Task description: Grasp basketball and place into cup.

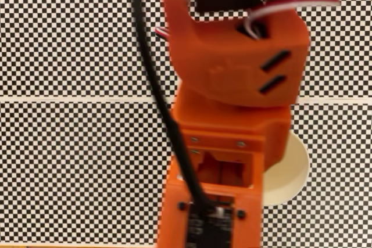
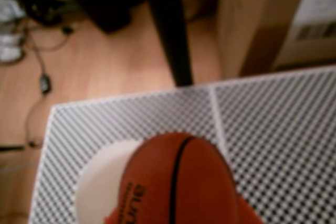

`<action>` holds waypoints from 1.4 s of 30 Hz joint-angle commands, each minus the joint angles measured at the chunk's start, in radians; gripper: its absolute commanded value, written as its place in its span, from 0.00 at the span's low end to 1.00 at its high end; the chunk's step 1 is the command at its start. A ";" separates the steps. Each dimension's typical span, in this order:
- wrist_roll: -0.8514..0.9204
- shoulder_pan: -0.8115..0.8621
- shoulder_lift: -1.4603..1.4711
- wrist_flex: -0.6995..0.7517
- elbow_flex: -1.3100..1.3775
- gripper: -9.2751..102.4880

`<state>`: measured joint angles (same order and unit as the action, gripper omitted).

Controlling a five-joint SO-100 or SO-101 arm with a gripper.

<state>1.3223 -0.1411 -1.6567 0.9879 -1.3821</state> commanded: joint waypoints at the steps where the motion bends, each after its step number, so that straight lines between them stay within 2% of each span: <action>1: -0.021 -0.040 0.009 -0.032 0.044 0.08; 16: -0.101 -0.140 0.100 -0.067 0.044 0.08; 32: -0.101 -0.173 0.121 -0.097 0.044 0.09; 35: -0.097 -0.173 0.127 -0.107 0.044 0.12; 42: -0.069 -0.175 0.132 -0.123 0.044 0.28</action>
<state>1.2441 -0.3129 -1.5202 0.8851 -1.3821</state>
